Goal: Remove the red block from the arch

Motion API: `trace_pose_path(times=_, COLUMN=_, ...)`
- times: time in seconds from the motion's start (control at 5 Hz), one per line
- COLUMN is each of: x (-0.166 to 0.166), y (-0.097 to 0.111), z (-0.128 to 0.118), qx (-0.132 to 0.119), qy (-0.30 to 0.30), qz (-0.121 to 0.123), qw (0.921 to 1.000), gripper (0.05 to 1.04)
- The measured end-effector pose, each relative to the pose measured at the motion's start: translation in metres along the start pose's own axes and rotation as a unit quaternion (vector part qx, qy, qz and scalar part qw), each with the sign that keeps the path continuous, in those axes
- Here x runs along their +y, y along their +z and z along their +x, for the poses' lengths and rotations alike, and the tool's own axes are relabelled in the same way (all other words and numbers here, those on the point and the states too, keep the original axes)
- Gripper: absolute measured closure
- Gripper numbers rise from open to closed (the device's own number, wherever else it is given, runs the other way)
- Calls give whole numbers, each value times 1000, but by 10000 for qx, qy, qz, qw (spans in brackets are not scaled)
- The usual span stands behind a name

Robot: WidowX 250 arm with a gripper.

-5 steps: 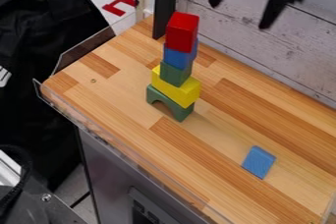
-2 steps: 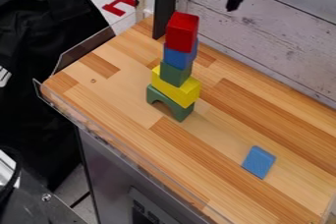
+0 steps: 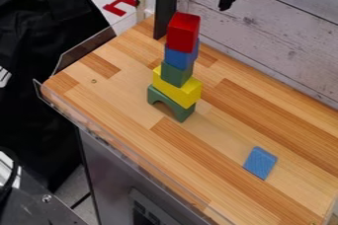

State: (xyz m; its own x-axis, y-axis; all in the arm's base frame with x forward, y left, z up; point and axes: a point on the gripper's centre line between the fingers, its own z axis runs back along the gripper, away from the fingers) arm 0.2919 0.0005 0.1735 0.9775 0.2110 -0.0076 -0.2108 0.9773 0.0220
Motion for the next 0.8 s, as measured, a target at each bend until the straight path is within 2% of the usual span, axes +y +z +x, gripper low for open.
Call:
trace_pose_path(times=0.2, x=1, y=-4, z=0, qx=116, qy=103, qz=-92, qw=9998, gripper=84)
trace_pose_path(times=0.8, x=9, y=-19, z=-5, qx=597, qy=489, qz=-124, qw=9969, gripper=84)
